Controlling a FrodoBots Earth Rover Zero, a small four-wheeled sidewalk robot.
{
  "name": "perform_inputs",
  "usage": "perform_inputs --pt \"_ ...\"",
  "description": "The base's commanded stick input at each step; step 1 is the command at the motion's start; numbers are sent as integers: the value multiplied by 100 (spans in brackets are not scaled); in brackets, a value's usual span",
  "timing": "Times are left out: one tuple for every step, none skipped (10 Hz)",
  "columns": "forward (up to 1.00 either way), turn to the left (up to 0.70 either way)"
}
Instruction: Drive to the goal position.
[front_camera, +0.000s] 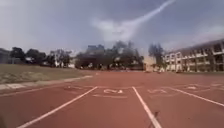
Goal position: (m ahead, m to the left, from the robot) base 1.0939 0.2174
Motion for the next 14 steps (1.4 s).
perform_inputs --pt "70 -35" --pt "70 -35" --pt "70 -35" --pt "70 -35" --pt "70 -35" --pt "70 -35" --pt "70 -35" --pt "70 -35" --pt "70 -35" --pt "70 0" --pt "70 0" --pt "70 0" --pt "70 0" --pt "70 0"
